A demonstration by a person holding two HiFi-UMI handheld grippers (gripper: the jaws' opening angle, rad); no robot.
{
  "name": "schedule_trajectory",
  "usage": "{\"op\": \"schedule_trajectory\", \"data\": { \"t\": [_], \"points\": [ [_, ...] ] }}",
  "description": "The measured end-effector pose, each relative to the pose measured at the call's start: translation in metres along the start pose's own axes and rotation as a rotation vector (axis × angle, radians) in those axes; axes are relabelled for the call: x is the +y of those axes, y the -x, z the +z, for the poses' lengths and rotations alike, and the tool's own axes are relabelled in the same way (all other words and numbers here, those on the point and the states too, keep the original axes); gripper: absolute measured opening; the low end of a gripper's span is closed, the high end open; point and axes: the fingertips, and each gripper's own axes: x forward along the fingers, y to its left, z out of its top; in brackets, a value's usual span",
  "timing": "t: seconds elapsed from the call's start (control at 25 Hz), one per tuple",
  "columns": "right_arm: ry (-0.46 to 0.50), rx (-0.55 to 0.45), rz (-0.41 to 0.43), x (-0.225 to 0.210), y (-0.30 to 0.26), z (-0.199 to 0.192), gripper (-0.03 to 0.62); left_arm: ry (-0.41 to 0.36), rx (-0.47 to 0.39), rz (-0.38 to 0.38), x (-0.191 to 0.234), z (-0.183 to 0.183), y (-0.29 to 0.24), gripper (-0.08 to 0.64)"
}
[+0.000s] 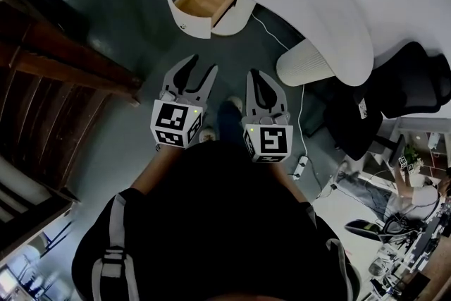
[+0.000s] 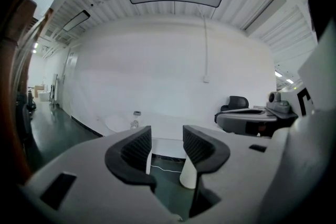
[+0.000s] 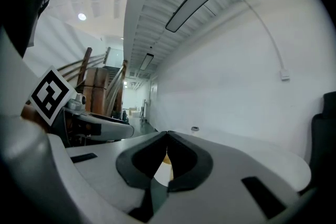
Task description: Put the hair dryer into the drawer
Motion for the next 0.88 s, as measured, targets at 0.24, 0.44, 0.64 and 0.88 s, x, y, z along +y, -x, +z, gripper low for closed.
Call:
{"op": "schedule_trajectory", "data": {
  "t": [0.24, 0.44, 0.64, 0.88],
  "points": [
    [0.008, -0.016, 0.02, -0.013, -0.029, 0.0, 0.021, -0.006, -0.01, 0.006, 0.01, 0.004, -0.029, 0.19],
    [0.023, -0.026, 0.044, -0.034, -0.066, 0.004, 0.021, -0.01, -0.014, 0.018, 0.026, 0.012, -0.064, 0.19],
    [0.023, -0.025, 0.063, -0.063, -0.116, 0.01, 0.021, -0.002, -0.009, 0.042, 0.048, 0.025, -0.105, 0.193],
    [0.028, -0.011, 0.117, -0.095, -0.179, 0.017, 0.021, 0.012, 0.001, 0.071, 0.07, 0.04, -0.16, 0.195]
  ]
}}
